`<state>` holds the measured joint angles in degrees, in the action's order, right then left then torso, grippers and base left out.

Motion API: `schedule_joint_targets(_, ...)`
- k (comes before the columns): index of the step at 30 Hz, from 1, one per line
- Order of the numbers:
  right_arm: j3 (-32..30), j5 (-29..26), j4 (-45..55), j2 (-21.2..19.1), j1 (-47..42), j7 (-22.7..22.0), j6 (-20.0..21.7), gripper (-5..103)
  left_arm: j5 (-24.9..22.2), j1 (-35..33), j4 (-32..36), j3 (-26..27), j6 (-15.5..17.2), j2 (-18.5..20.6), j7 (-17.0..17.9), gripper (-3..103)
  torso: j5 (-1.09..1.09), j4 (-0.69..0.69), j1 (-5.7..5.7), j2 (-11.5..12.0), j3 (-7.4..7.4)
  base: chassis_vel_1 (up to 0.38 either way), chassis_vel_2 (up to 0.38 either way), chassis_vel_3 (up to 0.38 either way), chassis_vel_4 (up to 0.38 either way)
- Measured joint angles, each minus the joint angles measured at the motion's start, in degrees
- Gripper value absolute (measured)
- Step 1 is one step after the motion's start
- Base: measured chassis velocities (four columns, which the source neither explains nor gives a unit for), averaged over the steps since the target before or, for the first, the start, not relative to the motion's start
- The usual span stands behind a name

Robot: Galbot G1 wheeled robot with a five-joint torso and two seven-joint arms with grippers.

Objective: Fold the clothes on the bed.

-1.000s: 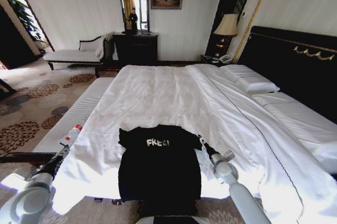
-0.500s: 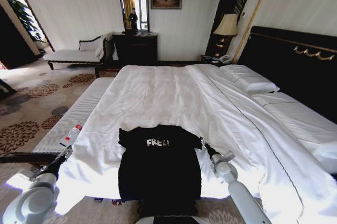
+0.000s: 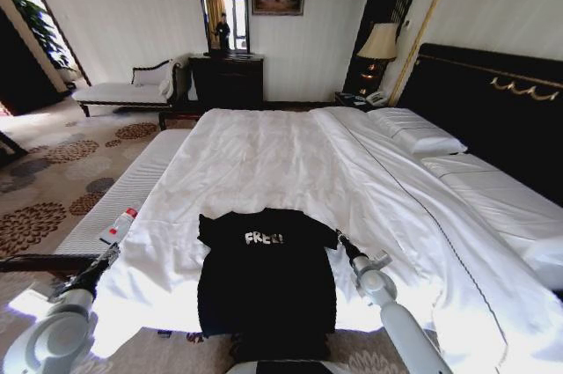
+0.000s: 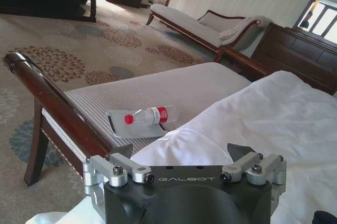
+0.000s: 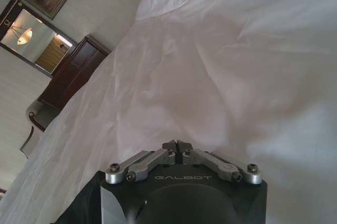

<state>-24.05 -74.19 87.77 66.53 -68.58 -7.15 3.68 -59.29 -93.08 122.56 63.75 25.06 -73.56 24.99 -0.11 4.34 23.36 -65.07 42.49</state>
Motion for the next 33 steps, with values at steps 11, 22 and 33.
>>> schedule_joint_targets(11, 0.4, 1.4, -1.1, -0.4, 0.9, 0.6, -0.4, 0, 0.0, 0.1, -0.5, 0.1, -0.2, 0.4, 0.0, 100, 0.01, 0.0, 0.0, 0.0, 0.0, 0.0, 0.0, 0.0, 0.0)
schedule_joint_targets(22, 0.6, 1.0, -1.3, -2.0, 4.1, 4.5, -4.3, 0, 0.5, 1.1, -1.1, -1.2, -0.2, 0.2, 0.0, 100, 0.0, 0.0, 0.0, 0.0, 0.0, 0.0, 0.0, 0.0, 0.0)
schedule_joint_targets(33, 1.5, 0.5, -4.8, -3.6, 7.6, 5.5, -5.0, 0, 1.0, 1.9, -1.2, -2.1, -0.2, -0.1, 0.3, 100, 0.02, 0.0, 0.0, 0.0, 0.0, 0.0, 0.0, 0.0, 0.0)
